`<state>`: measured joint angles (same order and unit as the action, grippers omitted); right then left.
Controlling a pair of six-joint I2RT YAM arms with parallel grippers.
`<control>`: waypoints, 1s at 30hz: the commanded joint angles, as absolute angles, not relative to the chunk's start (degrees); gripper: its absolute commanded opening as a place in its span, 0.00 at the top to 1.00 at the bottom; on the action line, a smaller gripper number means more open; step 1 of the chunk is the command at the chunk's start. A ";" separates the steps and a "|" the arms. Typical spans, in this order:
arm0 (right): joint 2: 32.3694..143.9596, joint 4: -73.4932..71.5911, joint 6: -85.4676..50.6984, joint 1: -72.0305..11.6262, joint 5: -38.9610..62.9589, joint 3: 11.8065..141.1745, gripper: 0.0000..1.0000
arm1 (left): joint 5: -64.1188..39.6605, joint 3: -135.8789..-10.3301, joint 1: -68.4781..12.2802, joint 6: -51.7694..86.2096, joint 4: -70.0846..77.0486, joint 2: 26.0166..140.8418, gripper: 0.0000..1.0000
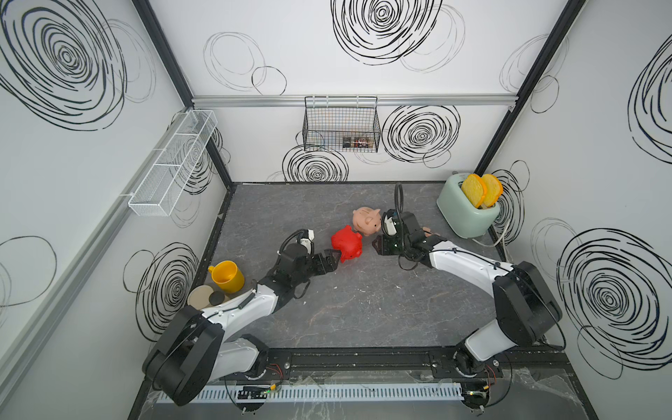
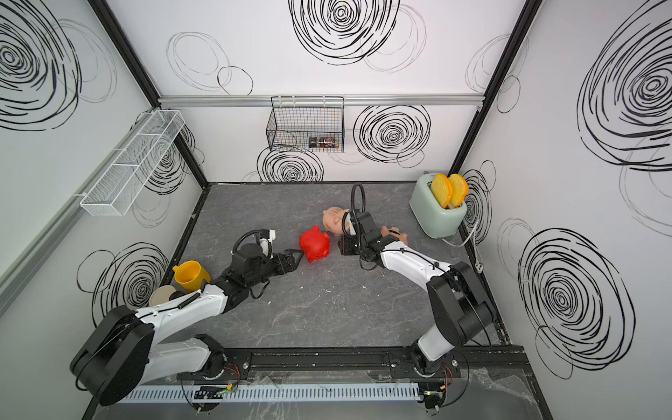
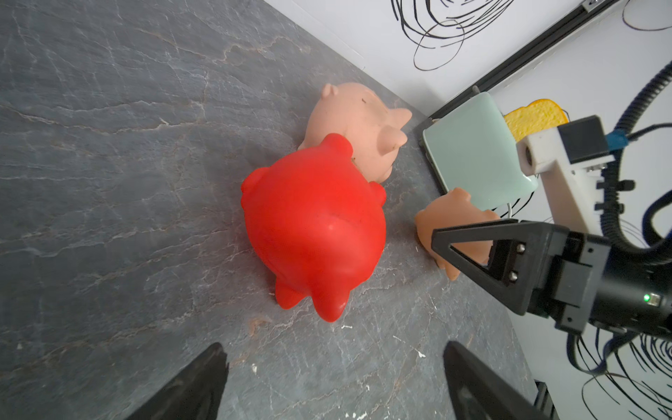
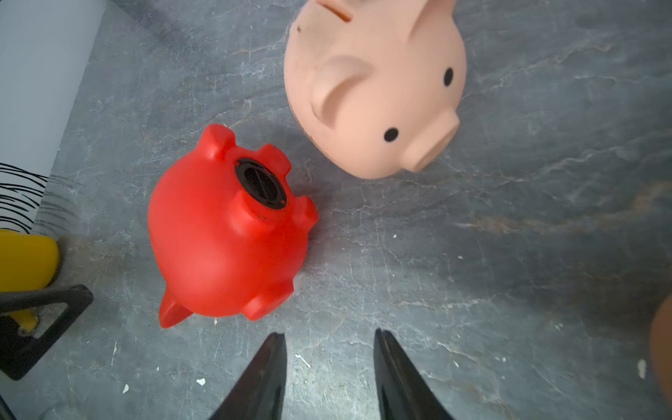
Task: Open piggy banks
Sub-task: Adjust the piggy bank at the center of the board.
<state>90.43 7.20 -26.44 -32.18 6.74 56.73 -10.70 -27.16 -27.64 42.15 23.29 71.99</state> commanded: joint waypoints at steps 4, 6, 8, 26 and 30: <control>95.24 7.53 -28.25 -33.55 7.66 63.89 0.57 | -11.85 -30.03 -26.39 44.80 28.71 75.82 0.04; 97.05 7.79 -29.38 -33.91 7.77 65.74 0.57 | -12.10 -30.64 -26.07 45.33 28.91 77.25 0.04; 99.11 8.31 -30.72 -34.28 7.92 67.83 0.56 | -13.25 -31.10 -25.67 45.91 29.59 78.90 0.04; 110.12 17.01 -35.02 -36.44 -1.01 80.42 0.53 | -16.84 -33.91 -22.47 47.24 32.37 86.10 0.03; 109.39 17.29 -34.79 -37.75 -1.15 79.31 0.58 | -18.04 -34.10 -21.80 47.55 33.05 86.92 0.02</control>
<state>109.62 14.90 -34.46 -36.34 0.34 79.13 -16.45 -32.64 -22.44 46.54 29.78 86.37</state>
